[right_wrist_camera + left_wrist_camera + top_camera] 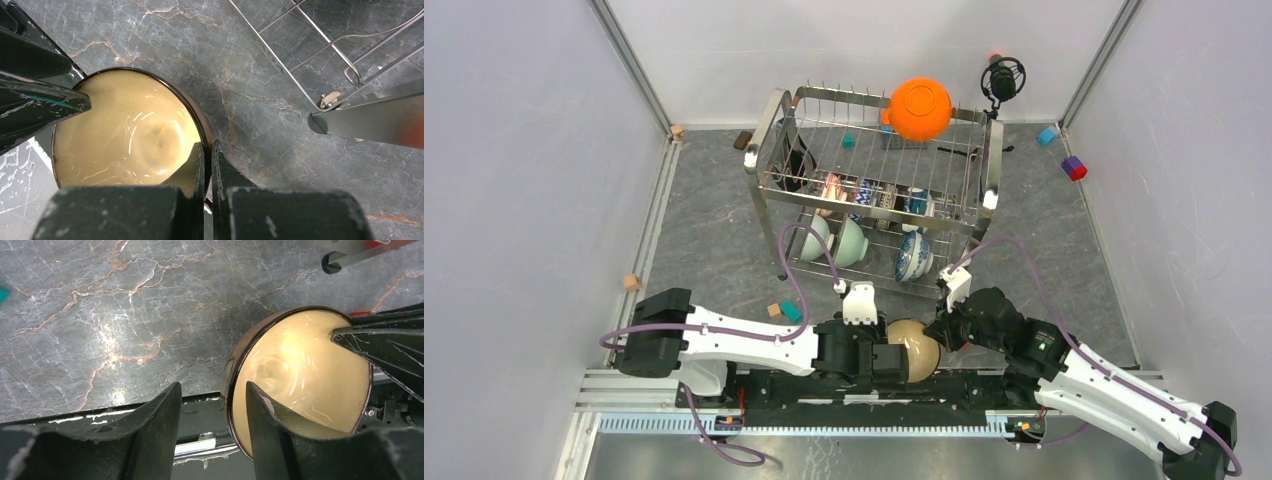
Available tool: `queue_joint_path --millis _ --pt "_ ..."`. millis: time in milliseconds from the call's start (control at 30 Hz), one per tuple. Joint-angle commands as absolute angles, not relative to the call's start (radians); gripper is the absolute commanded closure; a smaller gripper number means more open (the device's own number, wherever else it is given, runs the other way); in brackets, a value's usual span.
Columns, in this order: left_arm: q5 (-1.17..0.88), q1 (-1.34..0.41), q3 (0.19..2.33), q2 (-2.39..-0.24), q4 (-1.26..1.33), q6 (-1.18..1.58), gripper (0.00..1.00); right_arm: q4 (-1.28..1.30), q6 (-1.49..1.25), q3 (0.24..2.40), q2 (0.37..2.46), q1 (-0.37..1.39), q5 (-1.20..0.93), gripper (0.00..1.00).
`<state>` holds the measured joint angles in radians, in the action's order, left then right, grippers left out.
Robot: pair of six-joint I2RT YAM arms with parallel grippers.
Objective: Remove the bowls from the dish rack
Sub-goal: Place the bowl at the corner of the board.
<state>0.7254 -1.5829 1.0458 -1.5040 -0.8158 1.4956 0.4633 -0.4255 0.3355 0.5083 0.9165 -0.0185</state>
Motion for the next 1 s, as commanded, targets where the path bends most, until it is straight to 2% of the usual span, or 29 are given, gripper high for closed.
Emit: queue_joint_path --millis 0,167,400,567,667,833,967 --pt "0.721 -1.567 1.087 -1.524 -0.834 1.449 0.44 0.359 -0.525 0.365 0.511 0.905 0.029 1.0" --pt "0.703 -1.559 1.085 -1.549 -0.803 1.395 0.52 0.354 -0.529 0.368 0.513 0.904 0.027 1.0" --pt "0.677 -1.553 1.079 -1.577 -0.773 1.356 0.55 0.346 -0.534 0.359 0.511 0.905 0.022 1.0" --pt "0.67 -1.552 1.078 -1.587 -0.754 1.335 0.61 0.34 -0.537 0.351 0.508 0.905 0.013 1.0" --pt "0.671 -1.551 1.068 -1.584 -0.746 1.328 0.71 0.336 -0.538 0.351 0.506 0.905 0.005 1.0" --pt "0.67 -1.551 1.044 -1.561 -0.726 1.323 0.96 0.33 -0.537 0.345 0.499 0.904 0.002 1.0" --pt "0.674 -1.55 1.024 -1.537 -0.716 1.326 0.98 0.328 -0.541 0.337 0.487 0.905 -0.026 0.97"
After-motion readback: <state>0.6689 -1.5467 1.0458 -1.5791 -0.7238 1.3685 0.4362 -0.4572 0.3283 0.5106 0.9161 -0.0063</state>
